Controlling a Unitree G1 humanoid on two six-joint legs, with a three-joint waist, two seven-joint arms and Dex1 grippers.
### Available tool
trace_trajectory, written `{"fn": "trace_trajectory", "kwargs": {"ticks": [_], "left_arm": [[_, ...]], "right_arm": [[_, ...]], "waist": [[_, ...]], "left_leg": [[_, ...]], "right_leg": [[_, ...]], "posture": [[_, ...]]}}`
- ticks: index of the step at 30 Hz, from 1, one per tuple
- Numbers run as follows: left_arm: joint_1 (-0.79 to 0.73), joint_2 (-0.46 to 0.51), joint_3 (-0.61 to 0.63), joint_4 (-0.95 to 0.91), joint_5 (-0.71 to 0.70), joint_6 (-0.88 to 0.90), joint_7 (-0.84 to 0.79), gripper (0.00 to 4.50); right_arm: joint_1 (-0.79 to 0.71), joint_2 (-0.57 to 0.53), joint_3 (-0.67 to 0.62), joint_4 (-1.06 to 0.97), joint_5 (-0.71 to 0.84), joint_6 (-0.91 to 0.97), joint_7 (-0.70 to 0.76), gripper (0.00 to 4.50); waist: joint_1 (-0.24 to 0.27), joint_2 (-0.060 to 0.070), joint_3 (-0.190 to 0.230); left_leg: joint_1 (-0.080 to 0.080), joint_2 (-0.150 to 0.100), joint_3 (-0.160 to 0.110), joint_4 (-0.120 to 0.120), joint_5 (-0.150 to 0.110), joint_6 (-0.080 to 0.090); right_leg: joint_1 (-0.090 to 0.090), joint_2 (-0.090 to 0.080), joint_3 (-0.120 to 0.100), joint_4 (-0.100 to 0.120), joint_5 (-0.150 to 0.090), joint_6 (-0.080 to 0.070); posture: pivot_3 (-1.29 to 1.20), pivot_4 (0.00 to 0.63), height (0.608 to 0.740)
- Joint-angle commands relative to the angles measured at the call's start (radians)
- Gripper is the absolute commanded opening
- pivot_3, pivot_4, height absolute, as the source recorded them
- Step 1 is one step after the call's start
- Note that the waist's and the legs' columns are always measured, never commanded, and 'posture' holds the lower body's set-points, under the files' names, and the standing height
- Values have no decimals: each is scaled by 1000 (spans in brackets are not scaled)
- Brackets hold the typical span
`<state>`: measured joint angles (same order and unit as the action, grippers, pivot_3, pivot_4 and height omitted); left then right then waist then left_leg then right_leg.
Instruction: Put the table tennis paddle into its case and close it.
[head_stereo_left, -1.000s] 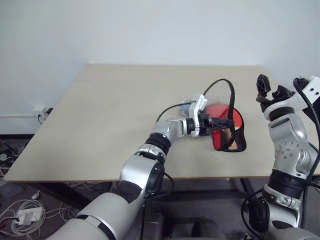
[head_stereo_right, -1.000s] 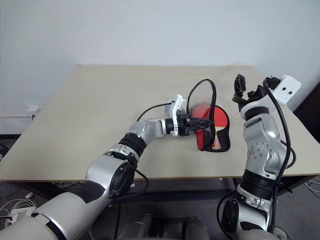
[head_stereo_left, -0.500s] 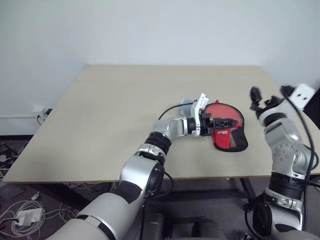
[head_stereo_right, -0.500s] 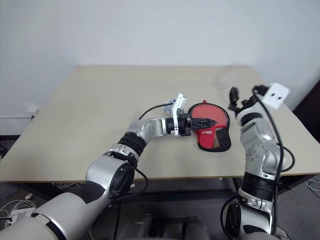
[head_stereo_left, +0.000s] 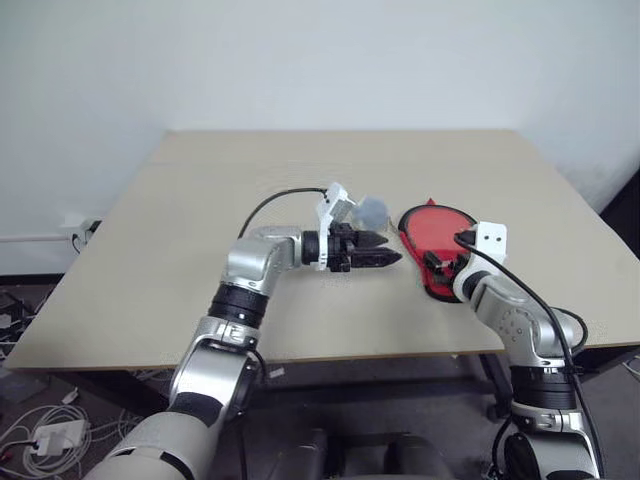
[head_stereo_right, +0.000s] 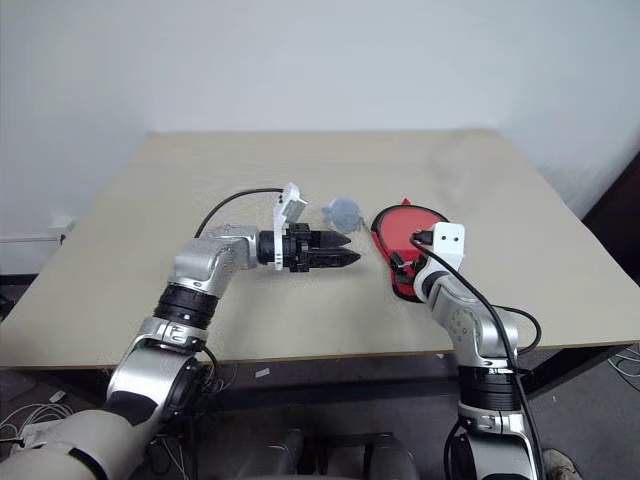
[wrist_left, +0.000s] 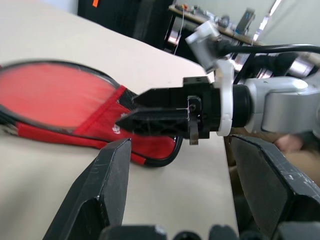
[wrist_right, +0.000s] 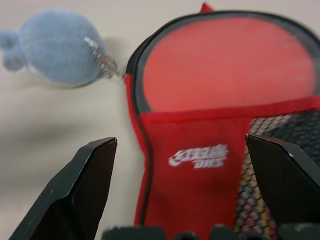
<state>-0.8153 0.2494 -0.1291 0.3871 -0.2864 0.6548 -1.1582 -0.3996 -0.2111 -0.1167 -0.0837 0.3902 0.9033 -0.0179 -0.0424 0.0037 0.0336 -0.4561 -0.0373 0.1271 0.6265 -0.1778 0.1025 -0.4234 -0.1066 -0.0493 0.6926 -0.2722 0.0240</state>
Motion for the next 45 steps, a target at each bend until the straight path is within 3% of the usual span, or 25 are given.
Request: {"fn": "trace_trajectory", "kwargs": {"ticks": [1, 3, 5, 20, 29, 43, 45], "left_arm": [[21, 82, -25, -84, 5, -34, -52, 3346], [18, 108, -13, -72, -1, -40, -42, 3346], [8, 125, 1, -38, 1, -55, -25, 3346], [-44, 105, 6, 94, 7, -144, 30, 3346], [-35, 102, -7, 87, 15, -157, 38, 3346], [-34, 87, -3, 92, 30, -169, 42, 3346], [-34, 85, -1, 91, 29, -168, 43, 3346]], "right_arm": [[-18, 14, 26, -18, -18, 32, 4, 4460], [-11, 18, 50, -18, -38, 44, 1, 4460], [-3, 23, 79, -11, -63, 62, -4, 4460], [-12, 101, 153, -25, -134, 41, 30, 4460], [-8, 52, 164, 11, -205, 34, 42, 4460], [0, 12, 220, 26, -276, 143, 47, 4460], [-3, 29, 190, 35, -267, 156, 35, 4082]], "waist": [[-8, 0, 0], [-9, 0, 0], [-8, -2, -1], [-7, -6, -3], [-6, -6, -3], [10, -6, -3], [10, -6, -3]], "left_leg": [[1, -1, 0, -2, 0, -5], [1, -1, 0, -3, -1, -27], [2, 1, -1, -2, -1, -34], [3, 5, -2, 3, -2, -31], [3, 8, -4, 9, -6, -20], [3, 8, -8, 12, -7, -19], [3, 8, -8, 12, -7, -19]], "right_leg": [[0, 0, 1, 0, 0, 0], [-1, -1, 2, 0, 0, 0], [-1, -2, 2, 0, 0, 0], [4, 1, 1, 0, 0, 0], [7, 4, -2, 0, 0, 1], [11, 3, -7, -1, 0, 1], [11, 3, -7, -1, 0, 1]], "posture": [[0, 0, 701], [0, 0, 701], [0, 0, 701], [0, 0, 701], [0, 0, 701], [0, 0, 701], [0, 0, 701]]}}
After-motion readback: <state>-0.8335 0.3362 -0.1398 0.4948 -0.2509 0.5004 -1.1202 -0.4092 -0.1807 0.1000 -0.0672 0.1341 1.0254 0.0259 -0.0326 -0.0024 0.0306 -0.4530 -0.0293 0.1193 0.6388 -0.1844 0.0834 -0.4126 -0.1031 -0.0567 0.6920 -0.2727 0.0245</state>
